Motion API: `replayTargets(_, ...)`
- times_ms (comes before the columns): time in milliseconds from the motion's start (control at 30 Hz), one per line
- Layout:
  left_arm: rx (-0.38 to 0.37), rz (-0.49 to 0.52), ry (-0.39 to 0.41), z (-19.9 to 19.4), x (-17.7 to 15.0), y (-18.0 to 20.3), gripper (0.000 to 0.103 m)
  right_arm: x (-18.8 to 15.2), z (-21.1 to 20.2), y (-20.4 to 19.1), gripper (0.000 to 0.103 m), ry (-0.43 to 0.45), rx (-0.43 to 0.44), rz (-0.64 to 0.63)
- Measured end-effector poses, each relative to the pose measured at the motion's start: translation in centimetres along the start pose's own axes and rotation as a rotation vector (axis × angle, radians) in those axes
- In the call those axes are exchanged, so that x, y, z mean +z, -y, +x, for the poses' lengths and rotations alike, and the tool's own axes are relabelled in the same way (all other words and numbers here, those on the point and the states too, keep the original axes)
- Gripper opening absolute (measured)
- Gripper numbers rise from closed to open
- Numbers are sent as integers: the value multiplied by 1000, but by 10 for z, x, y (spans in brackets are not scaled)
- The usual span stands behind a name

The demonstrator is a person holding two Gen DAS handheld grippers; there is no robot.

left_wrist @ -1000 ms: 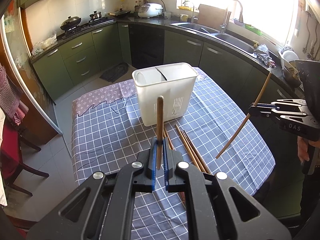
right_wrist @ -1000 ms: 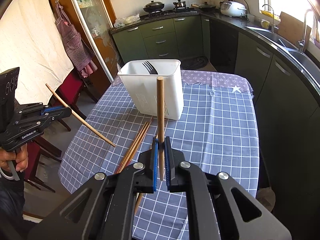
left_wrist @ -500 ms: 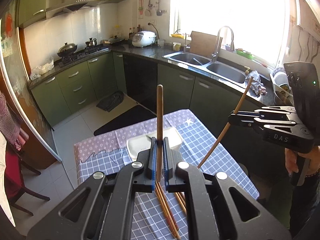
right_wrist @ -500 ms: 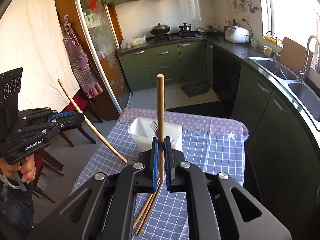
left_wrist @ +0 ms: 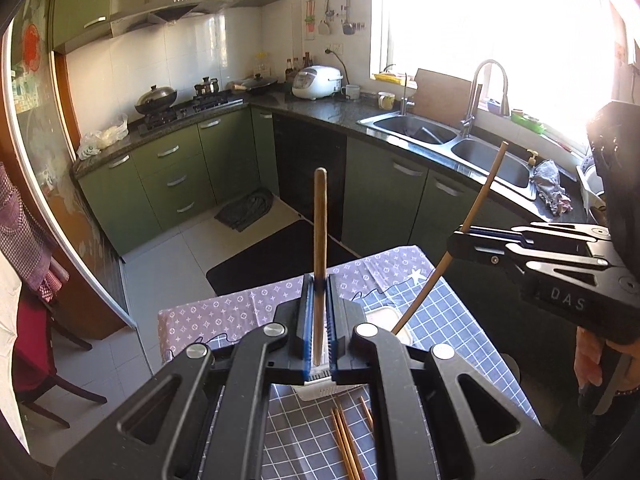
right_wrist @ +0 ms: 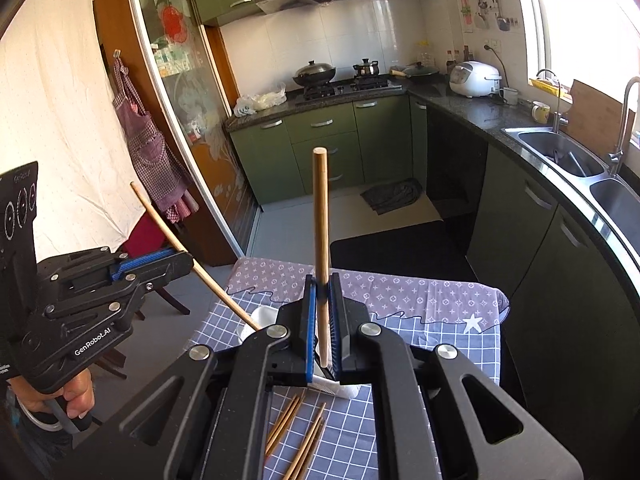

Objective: Organize utensils
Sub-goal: 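Lower the chopsticks into the white holder and open both grippers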

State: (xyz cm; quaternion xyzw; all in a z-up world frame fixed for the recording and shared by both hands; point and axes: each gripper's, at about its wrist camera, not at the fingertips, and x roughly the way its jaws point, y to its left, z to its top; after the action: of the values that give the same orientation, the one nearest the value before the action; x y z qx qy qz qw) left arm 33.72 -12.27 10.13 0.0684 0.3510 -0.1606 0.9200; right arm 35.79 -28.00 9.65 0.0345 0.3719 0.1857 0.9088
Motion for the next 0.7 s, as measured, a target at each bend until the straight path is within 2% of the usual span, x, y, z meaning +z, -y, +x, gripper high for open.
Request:
replayTargets(233, -14, -9, -115, 44, -22, -7, 6, -20, 44, 0, 7, -76, -31, -23)
replayTargets(367, -15, -16, -146, 53, -32, -11, 7, -27, 53, -3, 9, -96, -40, -33)
replayTargets(467, -16, -22, -154, 51, -35, -11, 7, -28, 46, -5, 10, -84, -40, -38)
replayTargets(533, -14, -22, -143, 44, -34, -10, 8, -27, 35, -8, 17, -65, -35, -39)
replayTargets(700, -30, -19, -100, 11, -34, -5, 12, -39, -14, -16, 18, 5, 0, -46)
